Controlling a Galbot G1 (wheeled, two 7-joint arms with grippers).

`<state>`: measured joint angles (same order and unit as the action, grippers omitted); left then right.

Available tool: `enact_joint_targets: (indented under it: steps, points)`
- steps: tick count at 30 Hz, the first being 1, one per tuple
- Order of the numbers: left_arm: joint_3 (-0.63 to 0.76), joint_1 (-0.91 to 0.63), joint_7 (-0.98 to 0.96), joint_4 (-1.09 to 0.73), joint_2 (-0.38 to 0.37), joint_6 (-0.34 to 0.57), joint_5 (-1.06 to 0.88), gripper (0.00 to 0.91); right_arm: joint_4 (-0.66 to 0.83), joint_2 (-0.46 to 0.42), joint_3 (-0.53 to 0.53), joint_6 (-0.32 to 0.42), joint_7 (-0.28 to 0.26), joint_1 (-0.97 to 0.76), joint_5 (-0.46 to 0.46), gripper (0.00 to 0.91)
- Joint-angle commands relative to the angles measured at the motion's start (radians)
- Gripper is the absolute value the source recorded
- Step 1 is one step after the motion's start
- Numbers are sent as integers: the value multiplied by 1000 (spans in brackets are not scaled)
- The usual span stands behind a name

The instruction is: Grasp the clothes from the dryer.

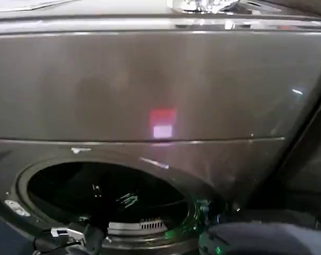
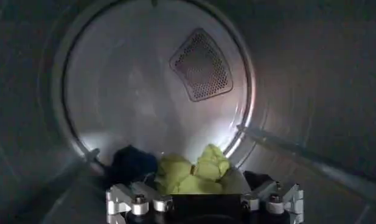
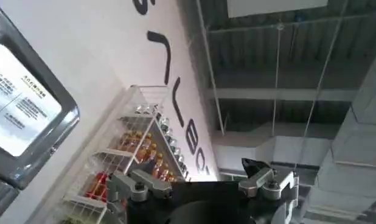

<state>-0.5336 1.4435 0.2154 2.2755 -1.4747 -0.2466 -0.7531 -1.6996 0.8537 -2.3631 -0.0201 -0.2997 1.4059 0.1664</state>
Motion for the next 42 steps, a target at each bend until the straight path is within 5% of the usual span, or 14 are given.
enact_joint_targets:
  steps: [1, 18, 30, 42]
  points:
    - [-34, -247, 85, -151, 8, 79, -489, 907, -21, 5, -40, -24, 21, 33, -42, 907]
    - [-49, -697, 463, -585, -98, 172, -716, 907, -24, 2, -70, -38, 54, 57, -124, 907]
    - [-199, -948, 680, -870, -183, 358, -945, 907, -17, 4, -31, -34, 53, 40, -143, 907]
    - [-284, -1206, 673, -1201, -183, 333, -1027, 907, -23, 13, -20, -32, 49, 39, -149, 907]
